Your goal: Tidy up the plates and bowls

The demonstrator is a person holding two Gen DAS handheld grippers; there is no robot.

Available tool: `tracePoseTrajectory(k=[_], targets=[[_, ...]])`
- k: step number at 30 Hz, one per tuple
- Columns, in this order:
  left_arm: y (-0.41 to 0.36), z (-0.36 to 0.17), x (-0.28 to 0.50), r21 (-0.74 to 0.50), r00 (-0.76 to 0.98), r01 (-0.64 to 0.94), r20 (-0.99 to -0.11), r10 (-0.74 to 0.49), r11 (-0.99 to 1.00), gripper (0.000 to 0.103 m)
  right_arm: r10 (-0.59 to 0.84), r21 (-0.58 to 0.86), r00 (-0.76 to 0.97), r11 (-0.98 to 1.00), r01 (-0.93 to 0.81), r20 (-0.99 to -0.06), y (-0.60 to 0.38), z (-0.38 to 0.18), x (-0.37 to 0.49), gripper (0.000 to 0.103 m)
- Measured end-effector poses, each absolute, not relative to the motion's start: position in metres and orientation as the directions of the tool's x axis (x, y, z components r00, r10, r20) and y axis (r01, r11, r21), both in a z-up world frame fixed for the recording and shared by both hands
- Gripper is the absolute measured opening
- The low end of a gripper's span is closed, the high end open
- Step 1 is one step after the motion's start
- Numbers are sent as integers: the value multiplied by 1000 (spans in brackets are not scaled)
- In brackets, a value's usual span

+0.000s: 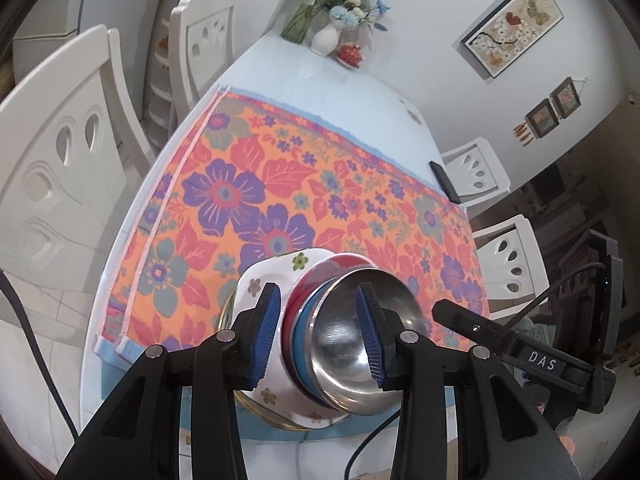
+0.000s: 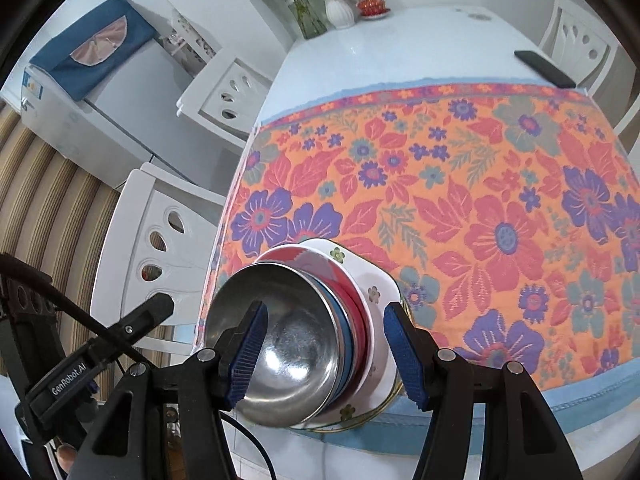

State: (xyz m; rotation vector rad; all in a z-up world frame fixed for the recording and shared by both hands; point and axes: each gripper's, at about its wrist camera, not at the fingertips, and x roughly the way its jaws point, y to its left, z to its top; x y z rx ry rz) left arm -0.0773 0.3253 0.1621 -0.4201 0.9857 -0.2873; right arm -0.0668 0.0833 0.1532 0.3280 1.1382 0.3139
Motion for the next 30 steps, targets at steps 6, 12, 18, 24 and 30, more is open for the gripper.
tracePoseTrajectory(k=[6,12,18,24,30], targets=[[316,180,-91,-408,561,84,-735,-381,909,38,349,348,434,934,-85,-831,92,172,-85,59],[317,186,-106,-350,582,76,-744,-327,934,38,311,287,475,950,-125,-824,110,192,-105,59],[315,202,-120,-270,630,86,-731,-262,959,38,234,196,538,972,-127,-810,128,213,-126,59],[308,212,-130,-205,667,96,-713,-216,974,43,130,108,565,991,-72,-815,140,219,-141,61],[299,216,-133,-129,683,86,-714,-152,988,66,92,90,583,995,-33,-807,138,222,-151,61]])
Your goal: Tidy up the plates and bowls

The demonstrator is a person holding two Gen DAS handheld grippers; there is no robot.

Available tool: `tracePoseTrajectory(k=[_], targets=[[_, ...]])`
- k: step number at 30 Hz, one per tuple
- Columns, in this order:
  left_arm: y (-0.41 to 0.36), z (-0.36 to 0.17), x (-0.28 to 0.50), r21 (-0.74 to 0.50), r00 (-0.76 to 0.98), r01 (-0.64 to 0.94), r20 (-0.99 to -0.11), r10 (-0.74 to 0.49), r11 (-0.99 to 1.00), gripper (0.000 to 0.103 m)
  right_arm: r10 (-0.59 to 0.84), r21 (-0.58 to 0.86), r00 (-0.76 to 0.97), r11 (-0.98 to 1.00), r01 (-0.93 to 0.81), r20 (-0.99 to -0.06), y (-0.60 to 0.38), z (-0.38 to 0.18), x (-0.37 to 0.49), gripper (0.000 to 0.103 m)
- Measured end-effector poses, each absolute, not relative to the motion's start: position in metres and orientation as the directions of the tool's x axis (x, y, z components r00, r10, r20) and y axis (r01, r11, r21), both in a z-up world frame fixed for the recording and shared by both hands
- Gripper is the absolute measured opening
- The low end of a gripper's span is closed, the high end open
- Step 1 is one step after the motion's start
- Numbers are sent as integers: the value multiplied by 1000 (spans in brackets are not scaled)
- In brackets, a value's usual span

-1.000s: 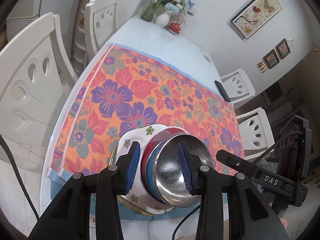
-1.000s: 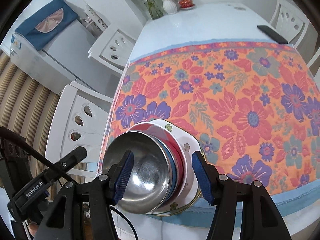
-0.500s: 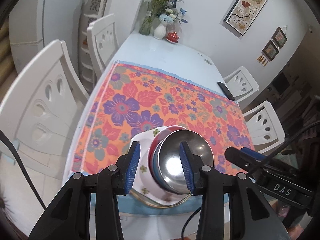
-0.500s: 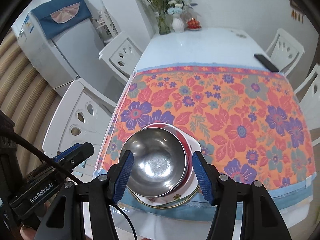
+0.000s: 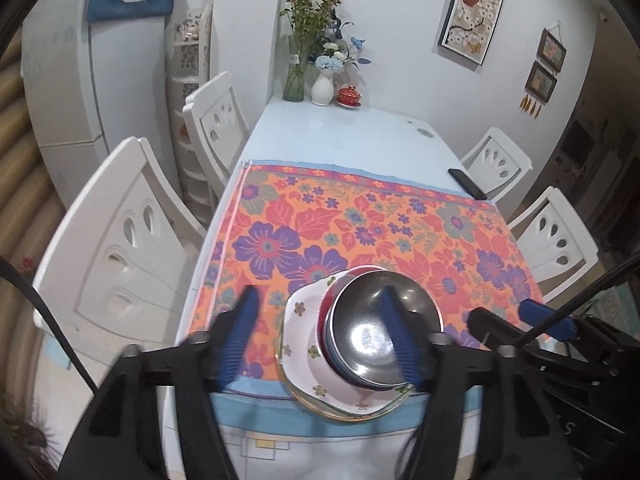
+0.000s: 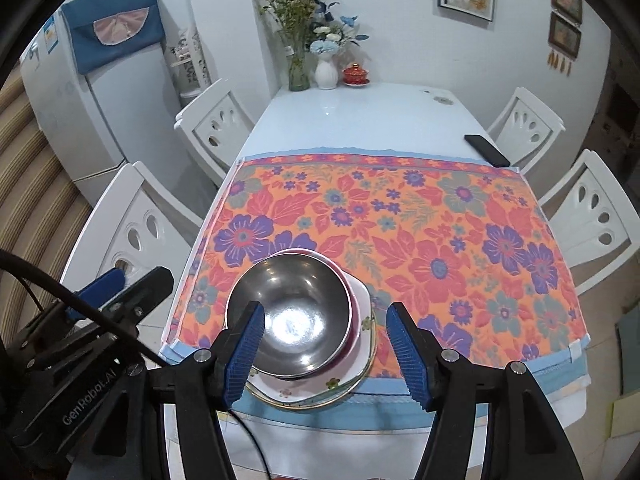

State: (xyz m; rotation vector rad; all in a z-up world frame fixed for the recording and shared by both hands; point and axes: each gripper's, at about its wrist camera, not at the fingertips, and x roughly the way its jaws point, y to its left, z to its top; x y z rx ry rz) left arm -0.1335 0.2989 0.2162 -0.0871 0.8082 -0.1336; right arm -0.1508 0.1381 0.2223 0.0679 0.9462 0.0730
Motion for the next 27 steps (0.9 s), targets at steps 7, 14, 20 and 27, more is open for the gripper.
tracePoseTrajectory(k=[7,14,20,27], targets=[[296,212,-127,-141,643,79,-749,-158,987,67,73,90,577,996,2,-813,128,222,-154,61],[291,206,-122,-128,648,74,-748,-145,989,67,55,79,570,997,19,-820,128,218,-155,61],[298,192,-116,-48,620,31,-783,-56,998,67,50,78,555,997,27,-830,127,211,-153,61],[297,192,-115,-16,638,40,-769,-38,999,67,35,69,552,997,41,-833,126,207,-154,61]])
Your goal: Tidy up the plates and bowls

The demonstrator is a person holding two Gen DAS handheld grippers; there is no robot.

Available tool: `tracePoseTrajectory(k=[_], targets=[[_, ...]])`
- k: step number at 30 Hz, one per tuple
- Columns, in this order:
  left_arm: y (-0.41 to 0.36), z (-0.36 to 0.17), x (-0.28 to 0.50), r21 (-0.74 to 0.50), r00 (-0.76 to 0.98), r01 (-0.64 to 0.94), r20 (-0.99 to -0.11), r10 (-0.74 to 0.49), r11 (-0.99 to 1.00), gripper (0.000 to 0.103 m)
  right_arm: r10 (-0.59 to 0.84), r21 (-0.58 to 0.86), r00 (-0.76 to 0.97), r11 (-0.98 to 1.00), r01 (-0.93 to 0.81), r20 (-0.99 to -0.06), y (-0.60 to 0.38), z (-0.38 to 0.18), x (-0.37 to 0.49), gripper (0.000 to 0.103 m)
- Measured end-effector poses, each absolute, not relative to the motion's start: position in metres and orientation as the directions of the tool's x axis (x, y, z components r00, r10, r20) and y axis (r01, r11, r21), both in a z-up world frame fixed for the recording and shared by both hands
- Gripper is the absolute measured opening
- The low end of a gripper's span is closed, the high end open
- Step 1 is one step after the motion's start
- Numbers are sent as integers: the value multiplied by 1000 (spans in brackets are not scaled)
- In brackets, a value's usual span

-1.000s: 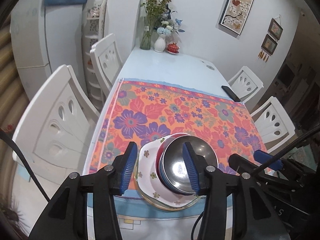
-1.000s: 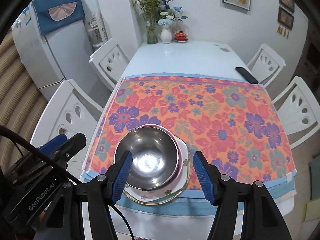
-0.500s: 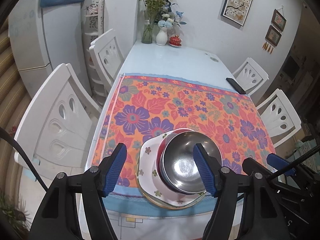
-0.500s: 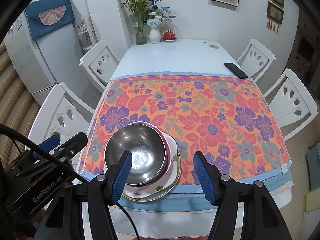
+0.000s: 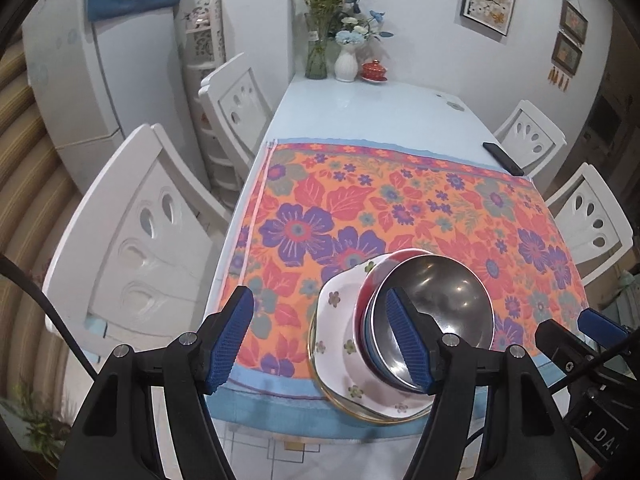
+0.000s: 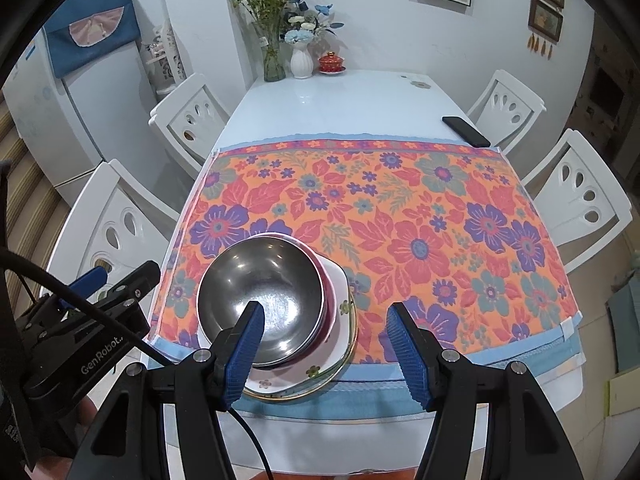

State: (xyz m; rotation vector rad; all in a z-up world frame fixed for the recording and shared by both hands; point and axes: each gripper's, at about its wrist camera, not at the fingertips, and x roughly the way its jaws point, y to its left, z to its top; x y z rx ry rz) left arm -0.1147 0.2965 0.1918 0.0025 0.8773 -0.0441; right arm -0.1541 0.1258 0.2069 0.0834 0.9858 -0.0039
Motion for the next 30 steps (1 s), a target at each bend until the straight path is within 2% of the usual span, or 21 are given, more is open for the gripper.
tracePoseTrajectory(k=[18,30], targets=[[262,187,-106,11,620,146,-780,-83,989,67,2,53,535,995,79,-845,115,197,-148,61],[256,181,-102,14,600,148,-796,-79,989,67,6,53,523,996,75,-852,111,192,-142,61]])
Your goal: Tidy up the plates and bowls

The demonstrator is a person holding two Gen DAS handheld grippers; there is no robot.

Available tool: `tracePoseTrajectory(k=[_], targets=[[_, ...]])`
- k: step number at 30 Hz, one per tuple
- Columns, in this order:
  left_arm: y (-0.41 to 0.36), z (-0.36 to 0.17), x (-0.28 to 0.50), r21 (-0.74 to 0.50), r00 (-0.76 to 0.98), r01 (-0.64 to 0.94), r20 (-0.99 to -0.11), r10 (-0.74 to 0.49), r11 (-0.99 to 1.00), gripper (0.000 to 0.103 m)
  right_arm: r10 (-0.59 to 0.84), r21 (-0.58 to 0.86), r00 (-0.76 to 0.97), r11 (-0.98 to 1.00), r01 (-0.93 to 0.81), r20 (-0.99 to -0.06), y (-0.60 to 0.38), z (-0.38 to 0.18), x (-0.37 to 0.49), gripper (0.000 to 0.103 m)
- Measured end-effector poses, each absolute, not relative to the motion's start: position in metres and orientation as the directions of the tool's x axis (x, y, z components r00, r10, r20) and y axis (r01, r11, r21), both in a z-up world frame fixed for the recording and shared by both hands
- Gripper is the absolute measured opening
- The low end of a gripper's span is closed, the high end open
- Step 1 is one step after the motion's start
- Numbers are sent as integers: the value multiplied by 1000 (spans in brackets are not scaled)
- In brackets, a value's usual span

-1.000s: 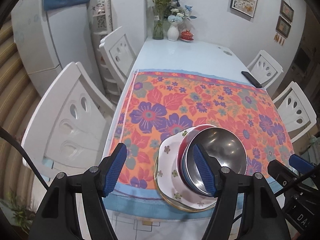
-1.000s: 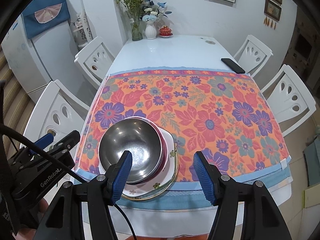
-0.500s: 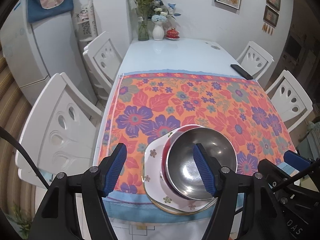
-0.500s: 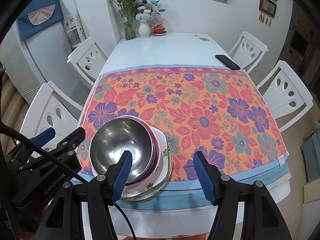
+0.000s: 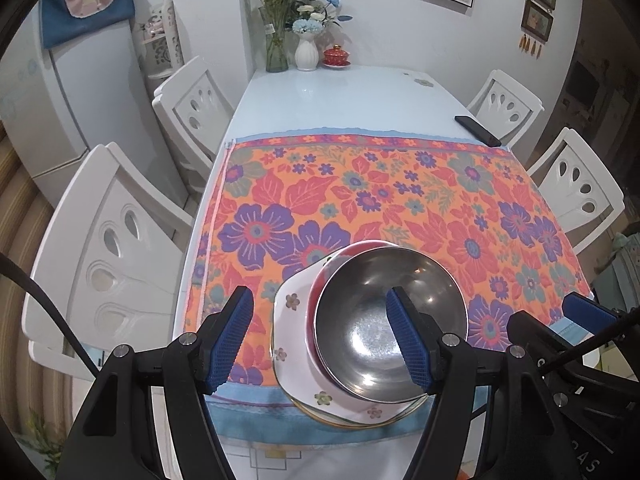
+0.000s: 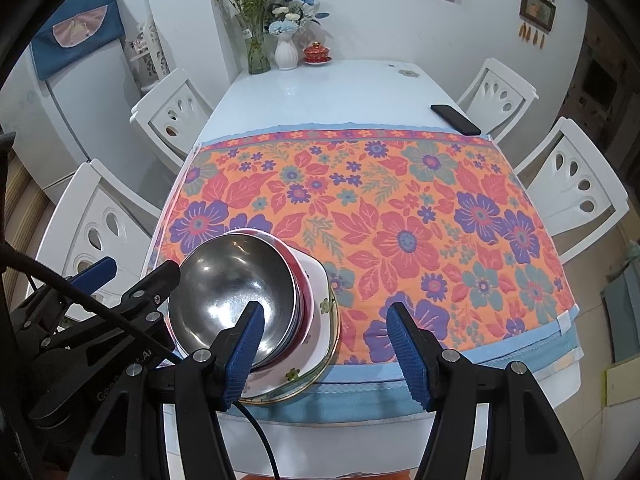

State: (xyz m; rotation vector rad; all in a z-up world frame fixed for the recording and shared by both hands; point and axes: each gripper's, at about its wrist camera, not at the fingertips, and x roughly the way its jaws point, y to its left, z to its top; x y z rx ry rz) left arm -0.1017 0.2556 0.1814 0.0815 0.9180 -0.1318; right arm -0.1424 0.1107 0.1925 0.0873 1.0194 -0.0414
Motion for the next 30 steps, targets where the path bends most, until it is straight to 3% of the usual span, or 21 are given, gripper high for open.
tracePoseTrajectory(k=[30], targets=[[264,169,-88,11,559,117,-827,-57,993,67,40,72,497,996,45,-867,116,180,-126,61]])
